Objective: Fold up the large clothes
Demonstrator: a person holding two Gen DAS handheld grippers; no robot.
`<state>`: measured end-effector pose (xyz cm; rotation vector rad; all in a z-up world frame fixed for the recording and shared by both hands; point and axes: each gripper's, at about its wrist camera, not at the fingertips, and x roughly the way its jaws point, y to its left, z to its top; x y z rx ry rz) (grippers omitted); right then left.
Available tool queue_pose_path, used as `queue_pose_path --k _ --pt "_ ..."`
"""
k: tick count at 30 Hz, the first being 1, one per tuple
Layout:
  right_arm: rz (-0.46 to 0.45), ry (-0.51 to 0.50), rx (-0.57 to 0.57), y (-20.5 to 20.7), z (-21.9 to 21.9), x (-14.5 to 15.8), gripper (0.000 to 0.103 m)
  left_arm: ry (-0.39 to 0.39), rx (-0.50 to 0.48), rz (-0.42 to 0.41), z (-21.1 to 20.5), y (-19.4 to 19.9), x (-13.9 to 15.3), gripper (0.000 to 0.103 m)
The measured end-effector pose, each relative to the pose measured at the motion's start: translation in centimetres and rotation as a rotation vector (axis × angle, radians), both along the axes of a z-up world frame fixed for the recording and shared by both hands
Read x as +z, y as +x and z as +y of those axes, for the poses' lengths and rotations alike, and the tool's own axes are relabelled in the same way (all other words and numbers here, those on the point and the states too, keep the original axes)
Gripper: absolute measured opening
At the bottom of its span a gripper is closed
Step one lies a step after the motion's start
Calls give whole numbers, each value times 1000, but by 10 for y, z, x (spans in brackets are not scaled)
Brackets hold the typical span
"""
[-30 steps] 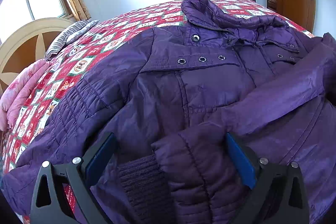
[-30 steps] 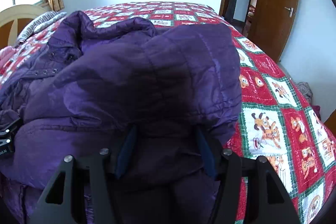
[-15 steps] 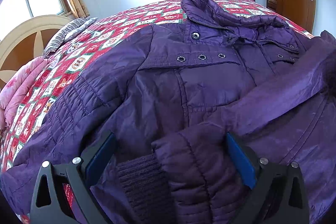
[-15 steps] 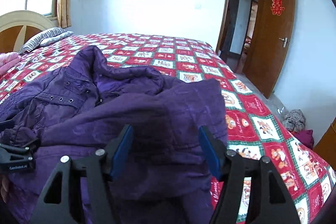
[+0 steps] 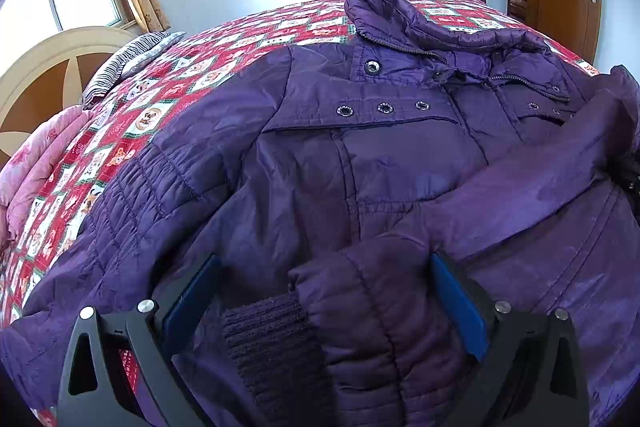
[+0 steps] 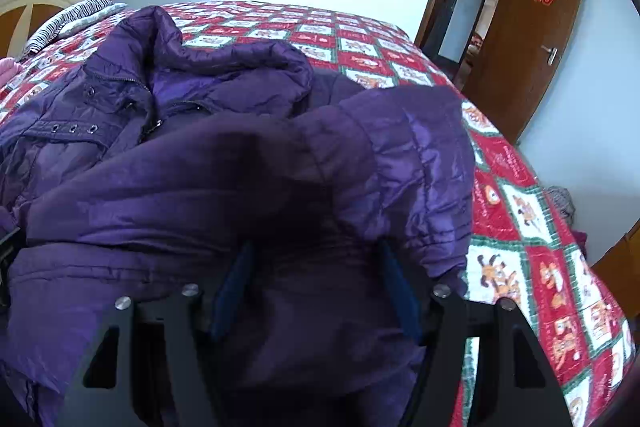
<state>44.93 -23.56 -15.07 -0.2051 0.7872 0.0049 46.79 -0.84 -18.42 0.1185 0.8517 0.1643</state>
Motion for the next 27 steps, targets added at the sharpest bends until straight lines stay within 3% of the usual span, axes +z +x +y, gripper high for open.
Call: queue_pose_path --k 4,6,11,18,27 --pt "-52 3 59 -30 12 24 68 -3 0 1 0 1 0 102" --pt "-68 25 102 -45 21 32 74 -3 0 0 0 1 0 102" --pt "-2 50 212 -53 47 11 77 -4 0 1 0 1 0 102" --pt "93 91 196 -45 41 -11 82 1 -2 3 0 1 0 102" --pt "82 33 180 -47 45 -11 85 7 -2 2 -1 0 0 102"
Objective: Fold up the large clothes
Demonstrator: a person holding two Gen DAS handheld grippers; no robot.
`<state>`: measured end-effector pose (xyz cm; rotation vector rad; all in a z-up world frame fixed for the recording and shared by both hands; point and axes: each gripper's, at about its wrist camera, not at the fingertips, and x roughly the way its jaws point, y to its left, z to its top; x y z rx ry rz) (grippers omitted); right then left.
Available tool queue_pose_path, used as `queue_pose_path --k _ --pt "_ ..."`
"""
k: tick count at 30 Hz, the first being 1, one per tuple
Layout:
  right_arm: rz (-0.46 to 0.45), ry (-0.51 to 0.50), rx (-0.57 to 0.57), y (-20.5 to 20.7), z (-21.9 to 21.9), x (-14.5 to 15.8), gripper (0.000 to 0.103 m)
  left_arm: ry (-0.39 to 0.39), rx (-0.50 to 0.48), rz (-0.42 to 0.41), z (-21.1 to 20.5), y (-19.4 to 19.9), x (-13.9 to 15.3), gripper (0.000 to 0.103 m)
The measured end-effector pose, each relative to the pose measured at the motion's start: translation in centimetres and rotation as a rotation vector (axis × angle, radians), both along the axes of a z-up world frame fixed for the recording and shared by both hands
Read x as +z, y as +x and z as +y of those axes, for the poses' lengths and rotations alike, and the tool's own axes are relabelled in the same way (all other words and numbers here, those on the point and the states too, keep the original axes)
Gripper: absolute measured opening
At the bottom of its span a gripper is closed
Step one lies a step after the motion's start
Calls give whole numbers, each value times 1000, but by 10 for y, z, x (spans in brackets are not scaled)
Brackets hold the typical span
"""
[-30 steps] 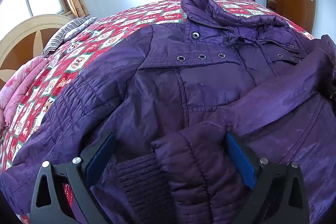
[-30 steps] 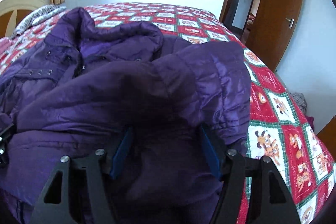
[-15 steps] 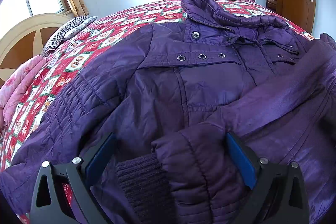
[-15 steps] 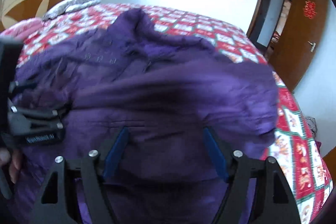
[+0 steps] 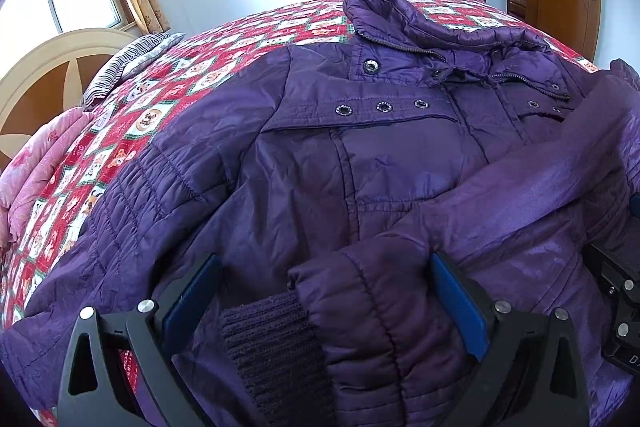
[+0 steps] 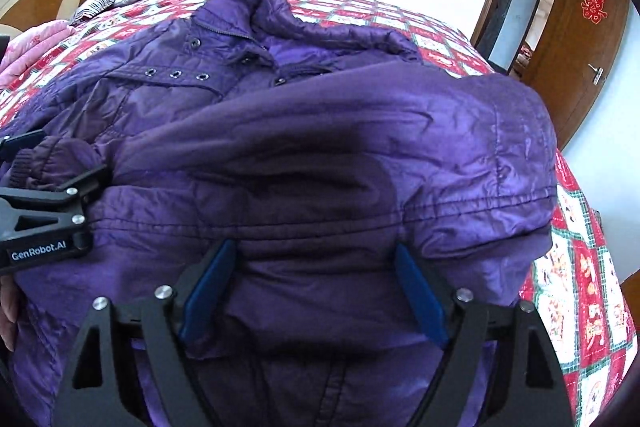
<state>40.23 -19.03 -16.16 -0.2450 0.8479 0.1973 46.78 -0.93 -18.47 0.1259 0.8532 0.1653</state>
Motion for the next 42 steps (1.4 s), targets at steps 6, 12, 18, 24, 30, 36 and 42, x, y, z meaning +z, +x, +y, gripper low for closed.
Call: queue_pose_path --k 6,12,18,24,30,36,42 --pt "-1 -12 -6 4 4 -1 87 -3 0 3 0 -1 0 102" --pt "7 8 -12 7 1 -2 88 -17 -4 12 0 1 0 102" --pt "2 10 -21 7 1 -3 89 -162 -5 25 22 -3 14 102" --pt "0 13 -24 7 0 -3 90 -92 -46 -136 48 -54 68 102" --pt "-25 0 -23 0 -1 4 92 50 98 -178 149 -118 82 102" --pt "-90 24 55 -42 -7 35 92 133 344 -172 283 -206 72 102" --pt "-132 -4 129 -83 7 38 92 -117 457 -138 353 -252 40 102"
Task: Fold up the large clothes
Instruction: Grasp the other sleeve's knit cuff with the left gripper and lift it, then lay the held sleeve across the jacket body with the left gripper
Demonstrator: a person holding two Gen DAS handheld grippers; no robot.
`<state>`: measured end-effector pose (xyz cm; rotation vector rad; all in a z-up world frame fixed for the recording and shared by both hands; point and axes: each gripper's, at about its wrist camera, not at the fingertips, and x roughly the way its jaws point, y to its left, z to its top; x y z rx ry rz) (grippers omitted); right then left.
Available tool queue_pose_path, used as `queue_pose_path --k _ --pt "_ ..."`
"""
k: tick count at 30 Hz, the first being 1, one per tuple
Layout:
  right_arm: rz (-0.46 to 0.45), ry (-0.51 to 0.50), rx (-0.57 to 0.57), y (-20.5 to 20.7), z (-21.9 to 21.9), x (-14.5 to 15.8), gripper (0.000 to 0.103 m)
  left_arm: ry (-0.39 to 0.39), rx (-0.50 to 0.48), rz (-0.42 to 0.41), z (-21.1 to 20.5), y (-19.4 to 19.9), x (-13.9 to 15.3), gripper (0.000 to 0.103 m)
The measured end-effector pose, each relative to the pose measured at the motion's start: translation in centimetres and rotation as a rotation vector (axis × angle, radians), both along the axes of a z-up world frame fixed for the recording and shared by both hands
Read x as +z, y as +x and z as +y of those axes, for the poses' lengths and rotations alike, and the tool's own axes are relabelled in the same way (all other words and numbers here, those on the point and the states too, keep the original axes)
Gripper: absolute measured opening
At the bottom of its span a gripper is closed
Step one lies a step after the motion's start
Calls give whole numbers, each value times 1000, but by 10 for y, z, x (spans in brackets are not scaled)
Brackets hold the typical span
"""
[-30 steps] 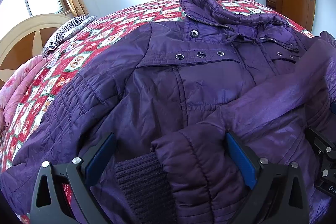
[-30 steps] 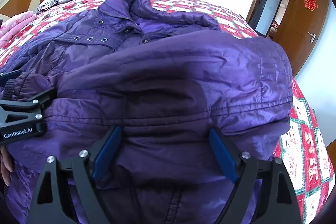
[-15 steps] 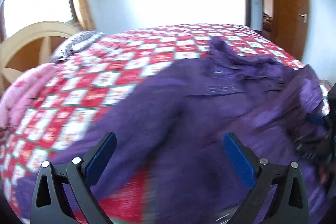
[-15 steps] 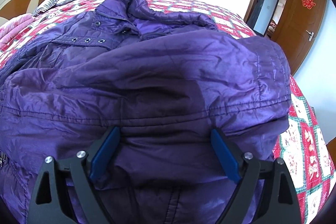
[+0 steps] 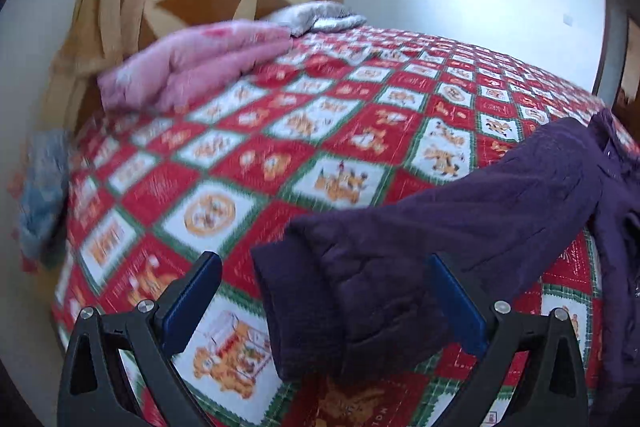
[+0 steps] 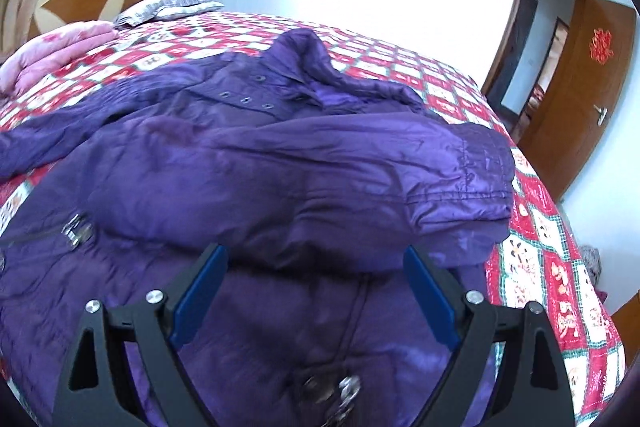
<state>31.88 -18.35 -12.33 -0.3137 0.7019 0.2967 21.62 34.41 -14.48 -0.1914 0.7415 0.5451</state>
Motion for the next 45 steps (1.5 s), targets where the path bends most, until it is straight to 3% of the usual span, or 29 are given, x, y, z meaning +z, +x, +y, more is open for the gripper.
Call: queue_pose_path --k 4,7,9,10,12,13,19,26,45 --pt "-17 -26 27 -16 13 -4 92 -33 30 5 1 8 -25 102" --pt "-15 -46 36 -23 15 -10 92 -113 16 -27 1 19 -35 102" --pt "-1 -45 26 -24 13 -15 92 -90 -3 -61 -2 21 -31 87" --pt "7 -37 13 -24 11 -17 92 -91 -31 -63 -4 24 -29 57" --pt "12 -8 -17 -24 6 -18 92 -101 -62 -62 -5 27 -25 41" --pt "12 11 -33 -24 2 -17 92 -92 -77 -70 -7 26 -21 39" --pt "18 89 -95 -23 -14 -16 92 -21 -129 -188 -21 24 40 38" --pt "-5 149 -149 -32 -33 -5 92 50 -230 -283 -58 54 118 38" --pt "6 95 -267 -38 -96 -2 92 44 -579 -391 -235 121 193 37"
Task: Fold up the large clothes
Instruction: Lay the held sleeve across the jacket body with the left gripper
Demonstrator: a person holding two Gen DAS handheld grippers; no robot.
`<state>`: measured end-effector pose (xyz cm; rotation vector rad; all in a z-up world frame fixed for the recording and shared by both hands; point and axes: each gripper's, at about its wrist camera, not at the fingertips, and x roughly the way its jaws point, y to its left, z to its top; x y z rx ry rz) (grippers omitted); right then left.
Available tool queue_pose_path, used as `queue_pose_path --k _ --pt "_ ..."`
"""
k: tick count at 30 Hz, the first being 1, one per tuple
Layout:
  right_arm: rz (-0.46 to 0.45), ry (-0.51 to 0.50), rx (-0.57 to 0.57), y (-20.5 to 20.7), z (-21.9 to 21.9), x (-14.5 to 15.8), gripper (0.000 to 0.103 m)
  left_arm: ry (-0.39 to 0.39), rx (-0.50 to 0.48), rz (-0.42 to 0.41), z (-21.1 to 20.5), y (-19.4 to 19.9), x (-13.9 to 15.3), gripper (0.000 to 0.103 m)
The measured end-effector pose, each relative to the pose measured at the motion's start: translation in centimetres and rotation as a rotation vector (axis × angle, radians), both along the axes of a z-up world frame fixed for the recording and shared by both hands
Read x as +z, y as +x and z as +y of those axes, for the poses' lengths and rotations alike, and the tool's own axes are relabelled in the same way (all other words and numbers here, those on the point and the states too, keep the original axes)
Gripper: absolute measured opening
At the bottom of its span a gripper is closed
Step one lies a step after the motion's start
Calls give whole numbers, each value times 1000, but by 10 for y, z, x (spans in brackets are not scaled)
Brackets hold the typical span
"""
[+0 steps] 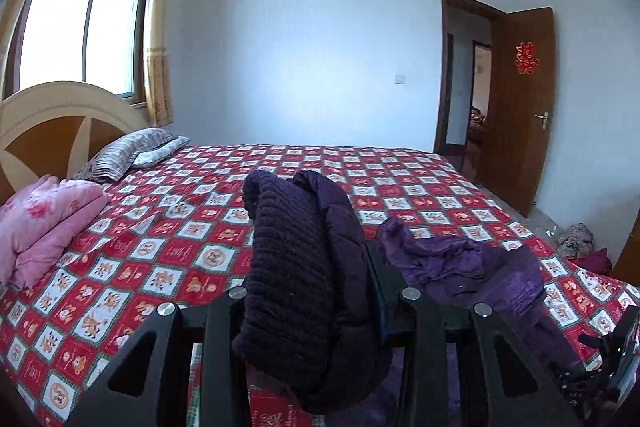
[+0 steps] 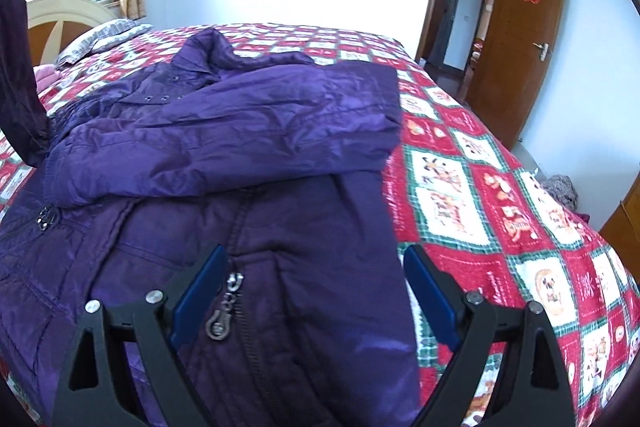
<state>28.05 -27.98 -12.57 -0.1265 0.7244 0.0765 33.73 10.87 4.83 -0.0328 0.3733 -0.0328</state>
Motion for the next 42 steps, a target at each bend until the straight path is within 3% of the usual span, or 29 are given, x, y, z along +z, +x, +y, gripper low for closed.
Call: queue_pose_path --k 10,16,22,25,26,28,29,30,33,37,40,42 --pt "31 129 -67 4 -30 -10 92 67 -223 -4 -123 26 1 37" --pt "48 231 -128 5 -46 -15 92 103 -345 91 -203 42 -42 37" --pt "69 217 -127 6 -43 -20 92 144 -433 176 -261 50 -95 37" --pt "81 219 -131 7 -44 -22 92 175 -434 178 -280 50 -103 37" --pt "85 218 -129 7 -44 -23 92 182 -453 171 -286 47 -103 38" --pt "88 218 -127 8 -44 -23 92 217 -451 150 -296 44 -98 52" --pt "91 219 -125 9 -44 -23 92 233 -445 134 -299 40 -94 73" --pt "94 222 -123 9 -44 -24 92 234 -439 109 -298 36 -89 84" --pt "91 233 -116 7 -45 -22 92 243 -422 72 -280 32 -83 84" --pt "52 247 -114 2 -46 -16 92 277 -277 133 -223 54 -102 84" --pt "4 224 -105 -6 -39 -5 91 256 -168 191 -166 71 -120 84" --pt "-18 216 -69 -8 -28 8 81 233 -101 221 -129 81 -132 84"
